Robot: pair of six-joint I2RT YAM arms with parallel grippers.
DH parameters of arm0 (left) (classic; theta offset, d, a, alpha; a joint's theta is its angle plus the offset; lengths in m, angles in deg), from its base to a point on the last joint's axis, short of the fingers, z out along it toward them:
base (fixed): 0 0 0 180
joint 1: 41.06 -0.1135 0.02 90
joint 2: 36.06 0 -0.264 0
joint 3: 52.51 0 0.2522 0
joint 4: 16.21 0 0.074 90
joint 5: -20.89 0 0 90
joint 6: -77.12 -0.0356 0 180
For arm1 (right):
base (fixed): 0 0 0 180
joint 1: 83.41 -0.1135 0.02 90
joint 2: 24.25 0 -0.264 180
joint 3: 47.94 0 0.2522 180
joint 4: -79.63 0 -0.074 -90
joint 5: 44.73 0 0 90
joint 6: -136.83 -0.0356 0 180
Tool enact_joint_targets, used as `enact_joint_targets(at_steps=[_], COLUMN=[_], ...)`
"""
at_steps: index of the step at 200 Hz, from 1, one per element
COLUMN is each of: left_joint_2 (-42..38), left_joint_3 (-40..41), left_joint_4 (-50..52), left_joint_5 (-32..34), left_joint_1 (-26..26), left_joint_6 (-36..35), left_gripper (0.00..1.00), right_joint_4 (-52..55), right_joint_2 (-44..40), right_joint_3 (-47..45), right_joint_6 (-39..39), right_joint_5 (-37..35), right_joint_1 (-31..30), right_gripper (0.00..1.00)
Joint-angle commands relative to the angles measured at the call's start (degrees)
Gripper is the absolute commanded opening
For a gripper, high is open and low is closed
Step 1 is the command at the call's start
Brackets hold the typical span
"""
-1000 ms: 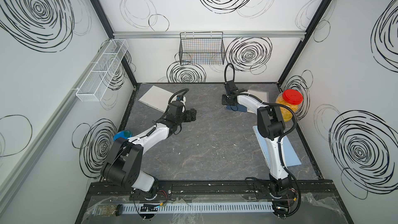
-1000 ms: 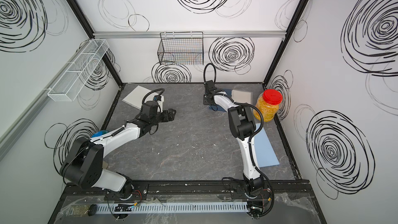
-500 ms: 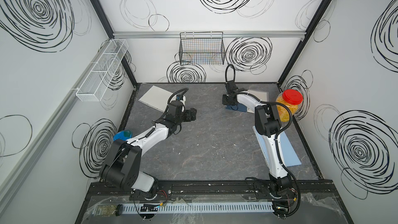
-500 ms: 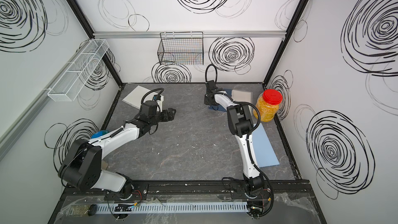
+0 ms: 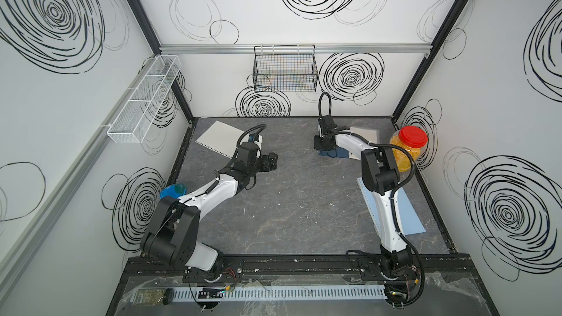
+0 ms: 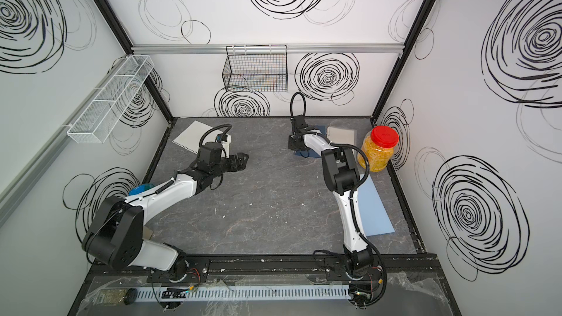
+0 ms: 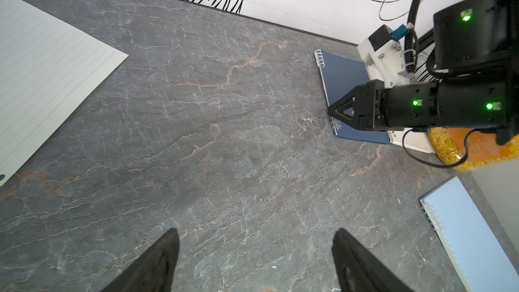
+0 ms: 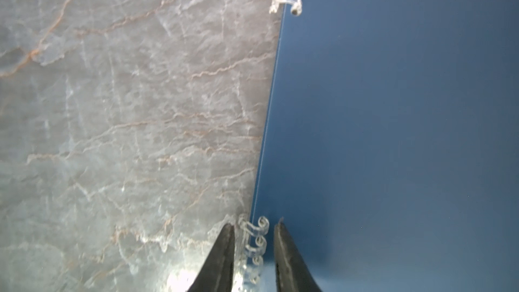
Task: Tear off pages from different notebooks
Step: Move the notebook to the center of the board.
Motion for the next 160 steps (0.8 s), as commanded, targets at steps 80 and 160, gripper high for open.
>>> enact_joint_targets(at_steps=[80,160], left_joint_2=[-0.77,0.90], left_joint_3=[-0.38,-0.97], left_joint_4=[-0.50,-0.88], left_joint_5=[-0.81,-1.58], left_joint_1=[0.78,0.86], left_joint_6=[-1.40,-1.14], left_gripper=[0.88,0.88], right_joint_4=[2.63,2.12], right_joint_2=[-7.98,-13.19], right_joint_3=[-9.63,-16.46], right_joint_6=[2.89,1.51], right_joint_5=[4.99,4.22], right_joint_1=[-3.44,-8.72], right_gripper=[0.25,0.22])
